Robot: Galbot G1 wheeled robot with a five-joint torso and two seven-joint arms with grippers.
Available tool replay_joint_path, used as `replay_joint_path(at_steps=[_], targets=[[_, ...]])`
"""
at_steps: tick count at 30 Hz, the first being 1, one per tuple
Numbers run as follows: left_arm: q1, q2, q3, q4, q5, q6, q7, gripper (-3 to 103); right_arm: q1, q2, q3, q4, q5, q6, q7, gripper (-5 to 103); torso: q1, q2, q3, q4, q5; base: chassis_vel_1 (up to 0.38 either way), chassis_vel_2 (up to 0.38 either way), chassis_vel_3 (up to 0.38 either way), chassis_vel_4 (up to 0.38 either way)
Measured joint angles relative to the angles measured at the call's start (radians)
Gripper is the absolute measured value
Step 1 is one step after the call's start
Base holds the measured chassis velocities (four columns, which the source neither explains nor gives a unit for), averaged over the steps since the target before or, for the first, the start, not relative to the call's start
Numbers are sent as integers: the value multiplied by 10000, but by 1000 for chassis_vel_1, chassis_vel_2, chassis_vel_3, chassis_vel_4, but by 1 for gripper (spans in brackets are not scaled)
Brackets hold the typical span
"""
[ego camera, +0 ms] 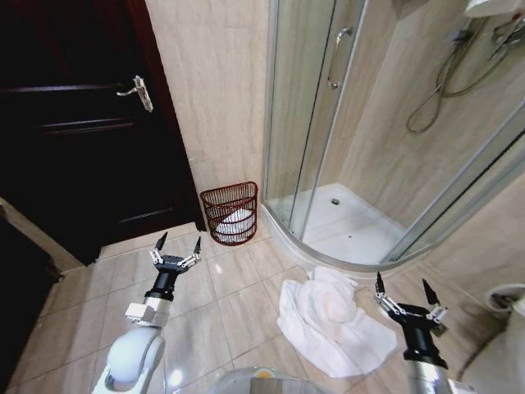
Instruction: Discard the used towel into the hamper.
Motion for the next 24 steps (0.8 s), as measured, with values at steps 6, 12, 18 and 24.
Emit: replay_joint_path(at_steps=[6, 12, 18, 24], targets=[[198, -162, 157, -64, 102, -125, -95, 100, -29, 0, 60, -39, 8, 58, 34, 100, 0, 0, 0, -1, 0, -42, -152, 49, 149], [269, -202, 183, -109, 101, -162, -108, 100, 81, 0, -10, -52, -144, -81, 23, 100, 0, 0, 0, 0, 1, -50, -173, 43, 162], [265, -282, 314, 42, 106, -189, -158, 100, 75, 0, 54, -149, -84, -64, 87, 100, -1, 0, 0, -1, 0, -46, -160, 17, 157], [268, -281, 435, 66, 184, -181, -209, 100, 97, 0, 83, -264, -31, 51, 226, 100, 0, 0, 0, 0, 2, -48, -138, 28, 135]])
